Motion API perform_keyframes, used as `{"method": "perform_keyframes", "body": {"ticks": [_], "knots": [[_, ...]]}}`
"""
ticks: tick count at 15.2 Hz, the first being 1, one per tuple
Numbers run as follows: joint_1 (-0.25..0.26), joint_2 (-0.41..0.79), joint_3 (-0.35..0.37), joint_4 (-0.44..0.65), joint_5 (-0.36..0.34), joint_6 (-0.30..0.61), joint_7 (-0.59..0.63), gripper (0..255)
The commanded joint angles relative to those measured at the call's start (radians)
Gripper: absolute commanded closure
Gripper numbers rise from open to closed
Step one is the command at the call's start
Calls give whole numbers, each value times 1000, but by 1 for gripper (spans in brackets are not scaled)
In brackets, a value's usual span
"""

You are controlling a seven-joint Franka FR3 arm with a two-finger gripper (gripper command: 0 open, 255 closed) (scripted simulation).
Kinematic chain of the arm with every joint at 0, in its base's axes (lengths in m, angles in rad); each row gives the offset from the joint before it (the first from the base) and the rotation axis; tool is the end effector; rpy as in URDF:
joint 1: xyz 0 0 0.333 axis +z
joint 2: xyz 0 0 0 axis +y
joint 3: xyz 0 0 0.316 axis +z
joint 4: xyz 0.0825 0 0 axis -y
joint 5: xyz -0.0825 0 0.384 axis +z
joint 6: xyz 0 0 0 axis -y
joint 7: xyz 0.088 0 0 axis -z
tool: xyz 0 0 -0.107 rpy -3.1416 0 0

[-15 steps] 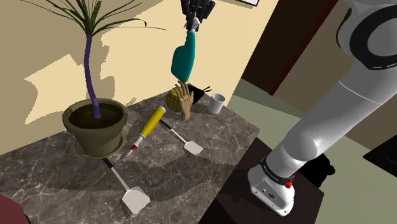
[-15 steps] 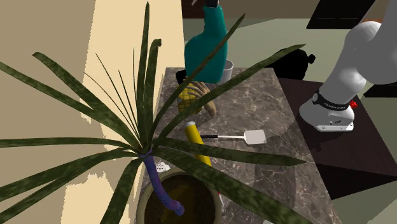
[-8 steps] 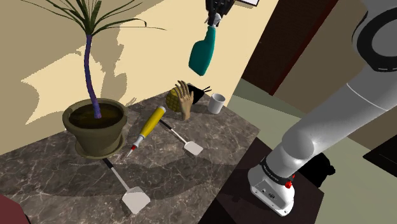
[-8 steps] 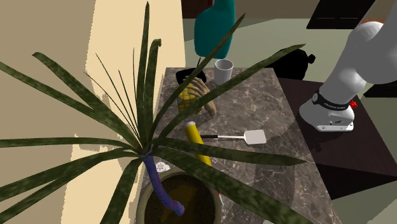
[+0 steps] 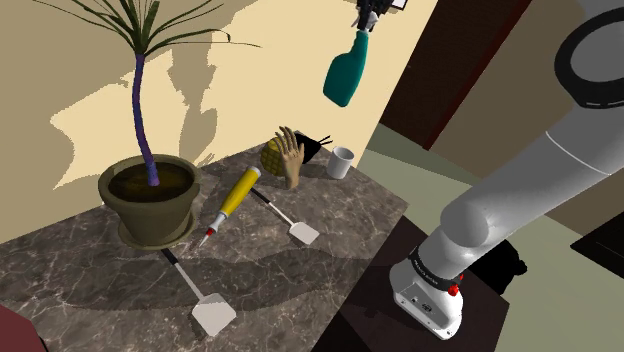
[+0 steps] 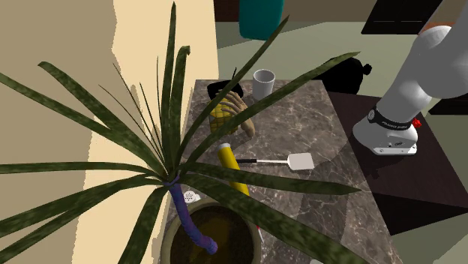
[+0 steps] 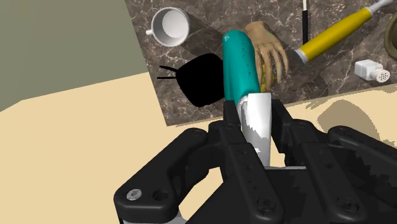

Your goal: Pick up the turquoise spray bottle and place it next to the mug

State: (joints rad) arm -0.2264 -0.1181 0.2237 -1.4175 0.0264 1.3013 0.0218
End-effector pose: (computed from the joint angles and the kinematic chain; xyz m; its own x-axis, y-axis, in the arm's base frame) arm 0.4819 0.0117 0.7305 0.9998 -0.0190 -0.0011 -0.0190 -0.9998 0.0007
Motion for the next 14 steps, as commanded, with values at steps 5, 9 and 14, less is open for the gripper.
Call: {"method": "perform_keyframes", "body": {"ticks": [5,9,14], "knots": [[-5,-42,-10,-122,7,80,-19,255],[-5,-69,-12,-207,12,140,-23,255],[-5,-95,-14,-305,17,211,-28,255]]}}
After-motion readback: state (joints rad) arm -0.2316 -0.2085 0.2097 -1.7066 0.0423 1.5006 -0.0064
